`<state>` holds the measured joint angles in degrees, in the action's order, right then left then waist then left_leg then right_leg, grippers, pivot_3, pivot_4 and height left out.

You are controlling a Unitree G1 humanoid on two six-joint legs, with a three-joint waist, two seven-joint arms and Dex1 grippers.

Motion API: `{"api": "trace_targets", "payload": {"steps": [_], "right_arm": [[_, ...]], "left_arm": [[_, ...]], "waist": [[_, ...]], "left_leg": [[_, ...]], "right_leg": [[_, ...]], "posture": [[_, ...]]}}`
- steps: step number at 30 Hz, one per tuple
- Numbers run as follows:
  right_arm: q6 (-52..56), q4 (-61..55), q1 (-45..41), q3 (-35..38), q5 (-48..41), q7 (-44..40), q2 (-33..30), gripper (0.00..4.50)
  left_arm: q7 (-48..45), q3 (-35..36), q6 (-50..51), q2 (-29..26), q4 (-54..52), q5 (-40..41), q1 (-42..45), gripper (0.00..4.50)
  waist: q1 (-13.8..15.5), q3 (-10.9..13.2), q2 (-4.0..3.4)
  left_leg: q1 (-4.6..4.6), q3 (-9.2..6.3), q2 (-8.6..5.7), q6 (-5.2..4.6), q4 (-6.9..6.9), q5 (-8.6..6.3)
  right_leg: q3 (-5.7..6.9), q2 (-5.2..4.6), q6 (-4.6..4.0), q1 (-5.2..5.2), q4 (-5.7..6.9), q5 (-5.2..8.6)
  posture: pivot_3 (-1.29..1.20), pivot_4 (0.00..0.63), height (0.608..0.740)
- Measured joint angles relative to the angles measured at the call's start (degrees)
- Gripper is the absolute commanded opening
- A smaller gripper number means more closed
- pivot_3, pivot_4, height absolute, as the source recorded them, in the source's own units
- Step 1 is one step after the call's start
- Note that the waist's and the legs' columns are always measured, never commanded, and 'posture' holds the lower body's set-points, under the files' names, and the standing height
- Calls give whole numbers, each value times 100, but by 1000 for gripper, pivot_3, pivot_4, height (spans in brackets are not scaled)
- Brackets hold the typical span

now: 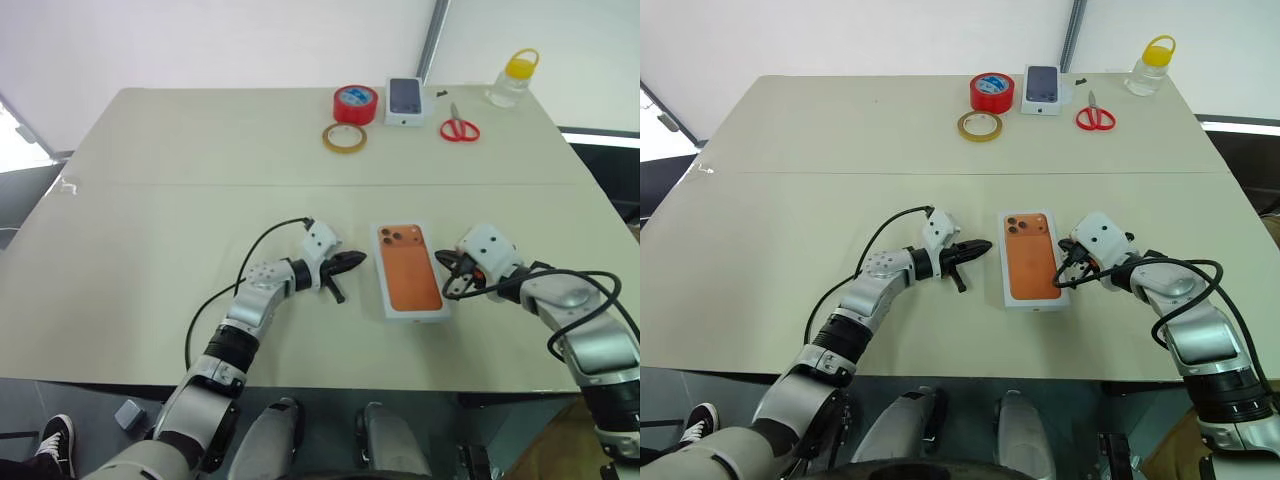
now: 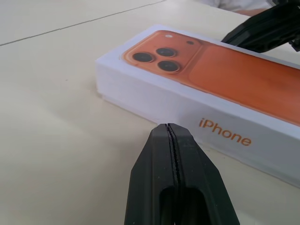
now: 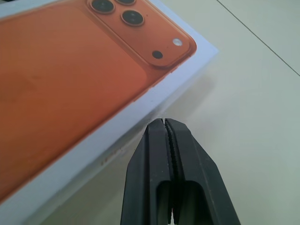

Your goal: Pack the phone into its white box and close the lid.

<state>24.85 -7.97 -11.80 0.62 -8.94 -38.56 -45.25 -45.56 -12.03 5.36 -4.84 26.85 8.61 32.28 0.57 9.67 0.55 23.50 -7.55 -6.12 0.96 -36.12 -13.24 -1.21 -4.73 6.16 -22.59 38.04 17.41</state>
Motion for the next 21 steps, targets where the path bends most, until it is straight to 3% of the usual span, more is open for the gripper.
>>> {"api": "trace_targets", "payload": {"steps": [5,9,13,17,21], "right_arm": [[-4,398,-501,313,-97,124,169,55],[224,271,-880,664,-716,-53,428,55],[240,19,-656,375,-755,-259,450,55],[308,-61,-140,141,-673,-440,322,55],[117,-456,227,57,-512,-578,148,55]], "left_arm": [[197,204,2,-49,-52,28,26,0],[439,466,19,157,23,129,532,0],[799,470,-152,499,651,-18,1151,0],[987,261,-412,726,1574,-355,1210,0],[1010,177,-637,698,1812,-591,1349,0]], "waist": [[-13,0,0],[20,1,3],[34,-2,10],[16,0,11],[-15,-8,17]], "left_leg": [[0,1,2,4,1,2],[1,-1,0,5,-1,3],[0,-1,-11,7,-7,4],[1,4,-11,3,-6,3],[-20,2,-1,0,-5,0]], "right_leg": [[-1,1,-1,-5,4,0],[1,0,0,1,1,0],[11,-1,7,13,-7,4],[6,0,8,1,4,4],[7,2,8,24,5,4]], "posture": [[0,150,740],[0,150,740],[0,150,740],[0,150,740],[0,150,740]]}}
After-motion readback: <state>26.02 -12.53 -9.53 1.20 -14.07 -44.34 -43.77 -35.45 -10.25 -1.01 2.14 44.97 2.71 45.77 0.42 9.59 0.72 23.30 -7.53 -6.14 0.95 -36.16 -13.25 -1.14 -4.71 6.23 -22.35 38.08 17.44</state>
